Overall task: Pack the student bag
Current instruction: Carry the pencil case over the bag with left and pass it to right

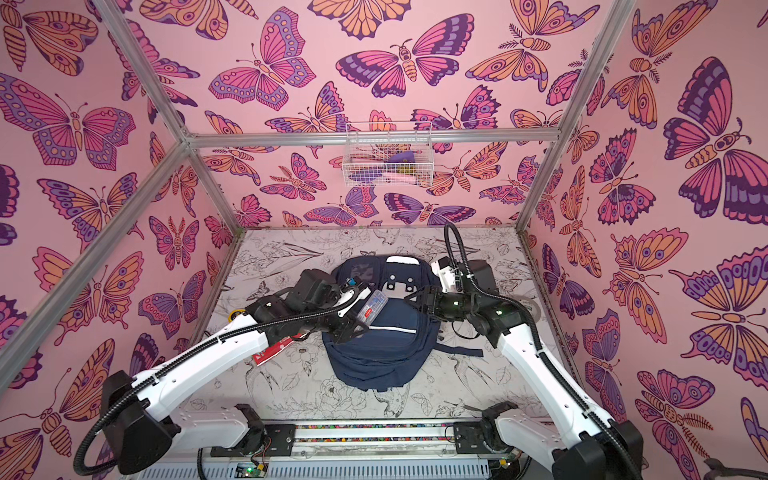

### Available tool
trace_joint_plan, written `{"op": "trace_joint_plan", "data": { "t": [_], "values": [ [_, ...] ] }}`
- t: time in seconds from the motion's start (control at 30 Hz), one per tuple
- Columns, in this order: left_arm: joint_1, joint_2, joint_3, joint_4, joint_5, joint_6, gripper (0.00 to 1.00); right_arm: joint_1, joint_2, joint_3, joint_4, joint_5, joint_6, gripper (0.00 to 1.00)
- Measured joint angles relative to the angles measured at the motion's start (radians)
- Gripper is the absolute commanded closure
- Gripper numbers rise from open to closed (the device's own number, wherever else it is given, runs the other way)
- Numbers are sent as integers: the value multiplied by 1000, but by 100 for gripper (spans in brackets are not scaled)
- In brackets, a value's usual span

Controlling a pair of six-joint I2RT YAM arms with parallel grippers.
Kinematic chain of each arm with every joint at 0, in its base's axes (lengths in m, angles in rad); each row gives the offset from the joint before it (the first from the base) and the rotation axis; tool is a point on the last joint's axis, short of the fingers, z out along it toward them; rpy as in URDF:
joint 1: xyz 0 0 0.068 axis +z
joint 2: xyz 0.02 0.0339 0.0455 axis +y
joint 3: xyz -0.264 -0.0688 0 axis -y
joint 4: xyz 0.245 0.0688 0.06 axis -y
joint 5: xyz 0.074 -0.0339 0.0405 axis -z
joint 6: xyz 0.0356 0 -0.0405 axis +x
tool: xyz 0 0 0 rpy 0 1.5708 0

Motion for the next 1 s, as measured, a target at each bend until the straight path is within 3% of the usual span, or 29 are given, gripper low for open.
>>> {"op": "trace_joint_plan", "data": {
  "t": [0.23,0.47,0.83,0.87,0.97,1.0],
  "values": [
    [-37,-9,-3,-10,19,44,100,97,44,28,-7,-26,-34,43],
    [-51,-11,-8,-15,6,72,100,130,68,37,-5,-26,-35,45],
    [-79,-18,-18,-22,-62,103,100,156,120,39,38,-45,0,79],
    [-80,-18,-18,-21,-67,105,96,156,120,39,40,-46,3,82],
    [-83,-18,-19,-18,-85,108,57,156,120,45,41,-48,14,88],
    [-85,-18,-19,-13,-92,108,49,156,120,51,36,-44,13,89]
  ]
}}
